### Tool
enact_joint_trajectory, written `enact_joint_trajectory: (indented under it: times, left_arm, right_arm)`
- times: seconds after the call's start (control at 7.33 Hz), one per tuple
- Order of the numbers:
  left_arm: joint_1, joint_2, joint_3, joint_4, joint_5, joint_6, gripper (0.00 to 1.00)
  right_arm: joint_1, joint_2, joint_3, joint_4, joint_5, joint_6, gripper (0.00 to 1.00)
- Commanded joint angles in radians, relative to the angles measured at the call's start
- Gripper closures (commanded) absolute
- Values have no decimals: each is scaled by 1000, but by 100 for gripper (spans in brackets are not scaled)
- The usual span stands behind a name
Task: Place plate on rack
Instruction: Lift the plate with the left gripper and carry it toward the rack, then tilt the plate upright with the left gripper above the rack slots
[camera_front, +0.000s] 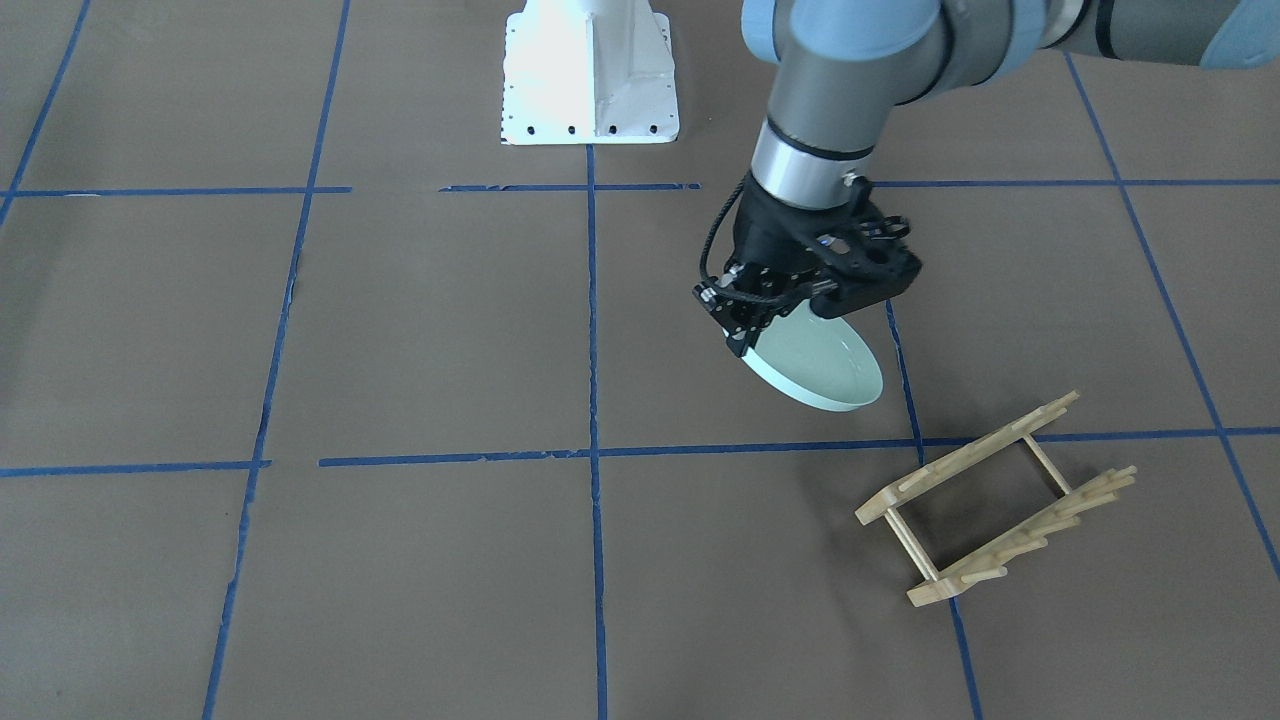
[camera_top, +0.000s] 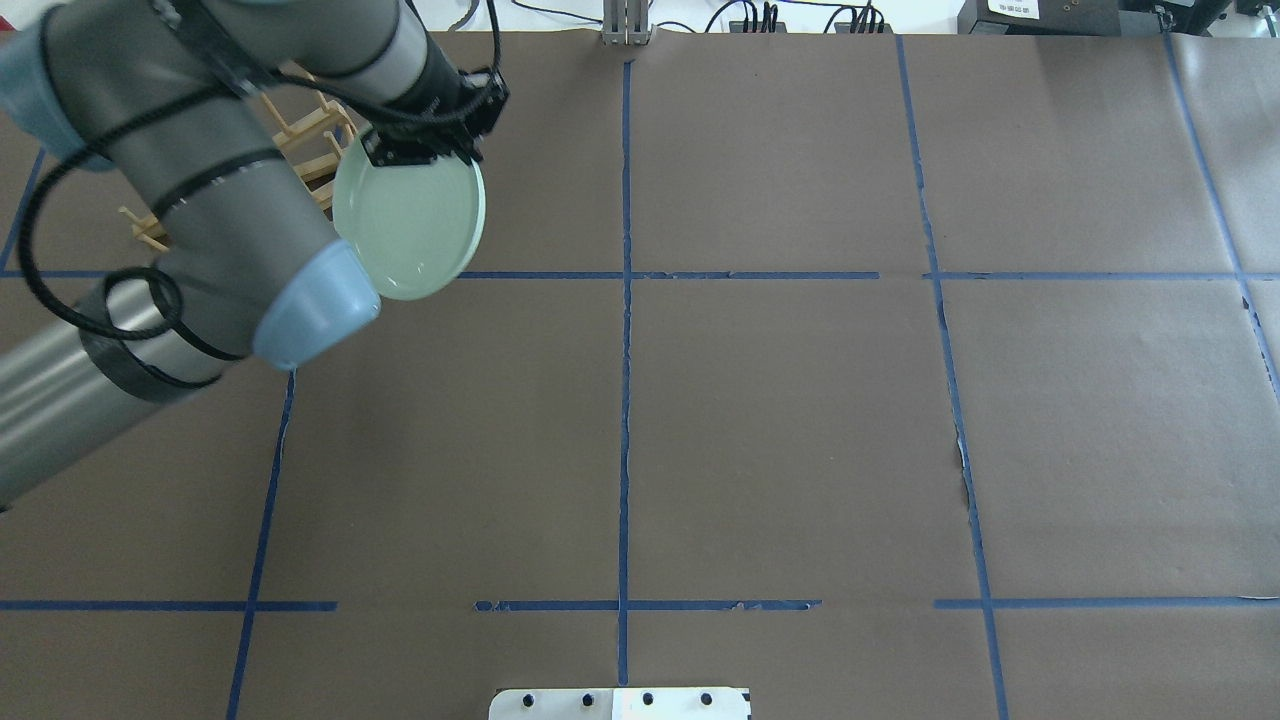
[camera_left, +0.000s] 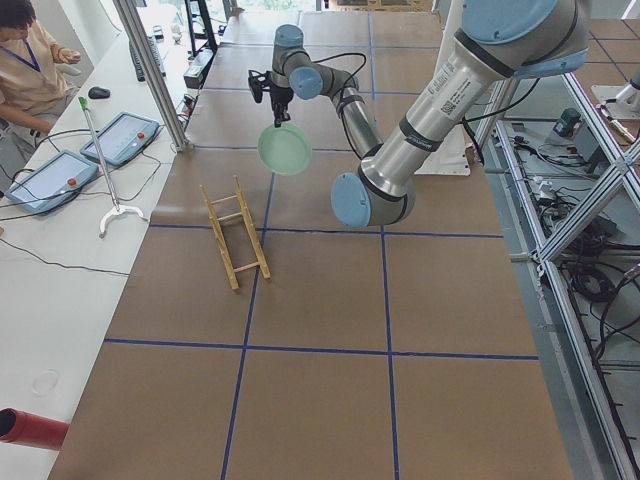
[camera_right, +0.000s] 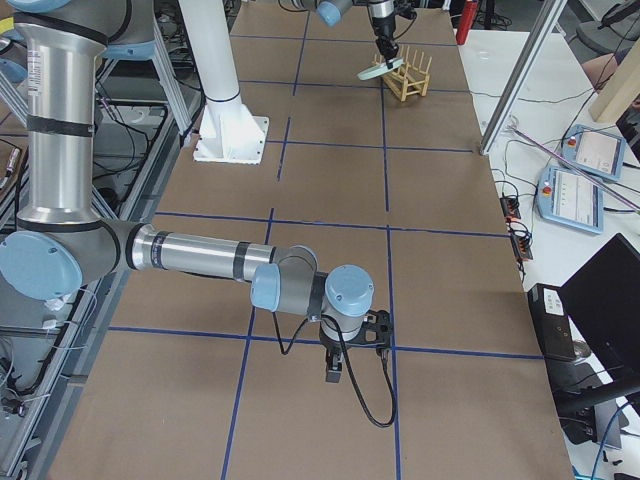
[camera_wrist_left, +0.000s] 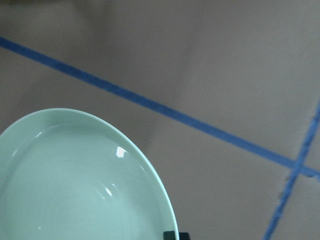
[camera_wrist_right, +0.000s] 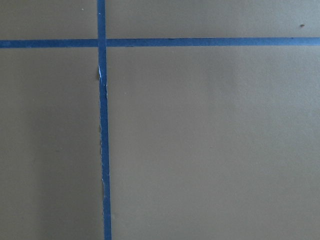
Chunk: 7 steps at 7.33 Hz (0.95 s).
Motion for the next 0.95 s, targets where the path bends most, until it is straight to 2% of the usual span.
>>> enact_joint_trajectory:
  times: [0.0,0.14,0.27,0.41,0.55,0.82]
  left_arm:
    - [-187,71,-24,-236,-102,-7,100]
    - [-282,148,-7,-417,-196,-4,100]
    - [-329,185,55,-578,-248,19,100]
    - [-355,187,180,-748,-311,81,100]
    - [-365,185,283,-861,-360,165,100]
    - [-365,191,402,-1140,-361,145,100]
  right_arm:
    - [0,0,0,-1,0,0,0]
    - [0,0,0,0,0,0,0]
    - [0,0,0,-1,0,0,0]
    - [0,0,0,0,0,0,0]
    - [0,0,0,0,0,0,0]
    - [0,0,0,-1,0,0,0]
